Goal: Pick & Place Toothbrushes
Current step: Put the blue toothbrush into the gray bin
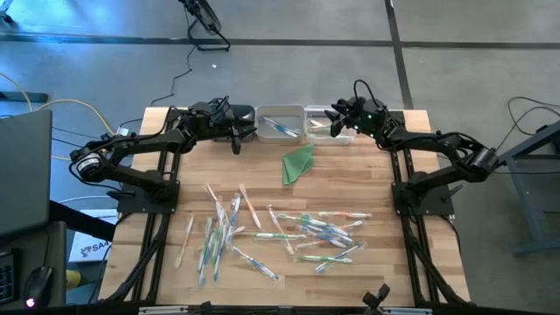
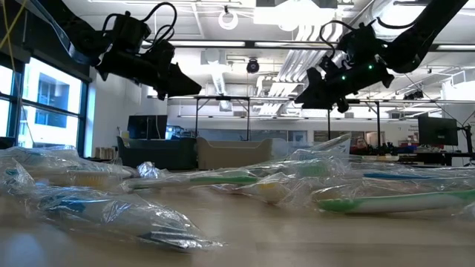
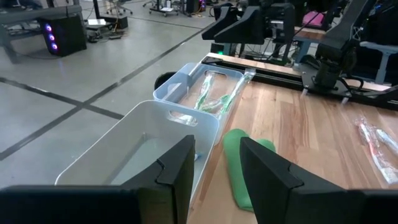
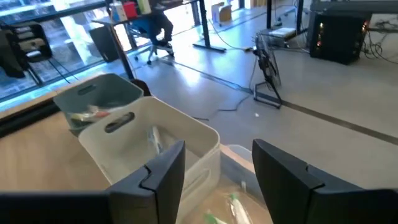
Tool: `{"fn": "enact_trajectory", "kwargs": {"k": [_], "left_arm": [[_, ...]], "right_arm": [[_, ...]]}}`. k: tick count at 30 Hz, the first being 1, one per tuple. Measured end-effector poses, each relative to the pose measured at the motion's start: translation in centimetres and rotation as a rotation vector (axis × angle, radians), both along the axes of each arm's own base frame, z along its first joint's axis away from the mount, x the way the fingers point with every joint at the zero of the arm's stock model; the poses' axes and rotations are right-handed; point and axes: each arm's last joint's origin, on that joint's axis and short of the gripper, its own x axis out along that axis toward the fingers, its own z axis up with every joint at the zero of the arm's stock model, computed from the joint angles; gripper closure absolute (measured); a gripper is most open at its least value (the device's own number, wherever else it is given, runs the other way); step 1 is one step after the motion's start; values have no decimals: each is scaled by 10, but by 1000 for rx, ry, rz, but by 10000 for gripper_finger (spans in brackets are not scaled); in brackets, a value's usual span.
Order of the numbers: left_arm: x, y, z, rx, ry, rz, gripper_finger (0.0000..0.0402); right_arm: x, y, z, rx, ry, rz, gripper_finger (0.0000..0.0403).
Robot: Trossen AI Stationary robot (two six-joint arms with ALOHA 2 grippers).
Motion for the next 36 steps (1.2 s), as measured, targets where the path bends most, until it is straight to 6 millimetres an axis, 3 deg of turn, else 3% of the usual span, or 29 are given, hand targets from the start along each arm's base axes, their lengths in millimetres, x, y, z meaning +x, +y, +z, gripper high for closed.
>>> {"fn": "enact_trajectory", "kwargs": {"k": [8,21,29,36], "left_arm": [[0,0,0,-64,-22,10,277],[0,1,5,-53,-65,32,277],[0,0,6,-60,-71,36,277],[-16,-13,36,59,-141,30,277]], "right_arm": [[2,0,5,-36,-33,58,232],[3,2,6,-46,-52,126,355],[3,2,6,-30,-64,123,365],[3,2,6,-28,-65,137,366]]}}
